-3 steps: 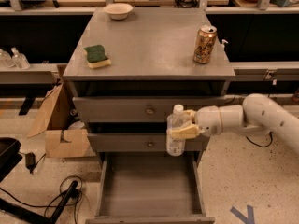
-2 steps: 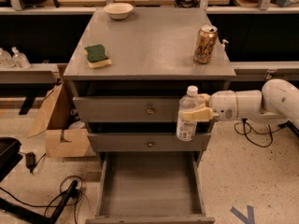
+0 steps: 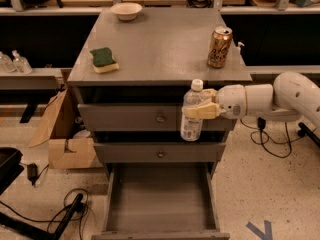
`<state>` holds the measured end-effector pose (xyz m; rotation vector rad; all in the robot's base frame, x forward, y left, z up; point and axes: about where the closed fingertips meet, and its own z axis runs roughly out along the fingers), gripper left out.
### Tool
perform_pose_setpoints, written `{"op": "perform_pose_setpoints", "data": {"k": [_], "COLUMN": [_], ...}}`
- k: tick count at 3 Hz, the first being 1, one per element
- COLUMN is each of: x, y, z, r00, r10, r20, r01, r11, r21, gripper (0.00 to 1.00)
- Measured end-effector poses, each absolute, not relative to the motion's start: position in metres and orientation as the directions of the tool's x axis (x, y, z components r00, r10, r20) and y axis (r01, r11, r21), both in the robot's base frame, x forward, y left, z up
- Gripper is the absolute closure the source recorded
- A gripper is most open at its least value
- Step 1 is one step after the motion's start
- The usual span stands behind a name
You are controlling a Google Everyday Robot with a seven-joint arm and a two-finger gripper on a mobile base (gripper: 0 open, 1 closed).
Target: Pick blue plastic bottle from bottom drawer and place on counter
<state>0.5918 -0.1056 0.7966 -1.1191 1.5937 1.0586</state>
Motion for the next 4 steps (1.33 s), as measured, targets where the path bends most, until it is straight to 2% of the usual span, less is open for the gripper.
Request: {"op": "perform_pose_setpoints", "data": {"k": [1,2,3,4], "x": [0.6,0.62,0.647,0.701], "y": [-0.082,-0.057,-0.048,-0.046], "z": [0.85,0.96,1.027,1.072], "r00": [-0.185,-0.157,-0.138,-0.139], "r10": [-0.188,-0.208,-0.214,-0.191], "r20": [-0.965,-0.966,-0.967,-0.972], "r01": [-0.955,-0.913,-0.876,-0.815], "r11": [0.266,0.403,0.482,0.579], "r21": [0.131,0.061,0.018,0.003], "gripper": [1.0,1.0,1.0,1.0]}}
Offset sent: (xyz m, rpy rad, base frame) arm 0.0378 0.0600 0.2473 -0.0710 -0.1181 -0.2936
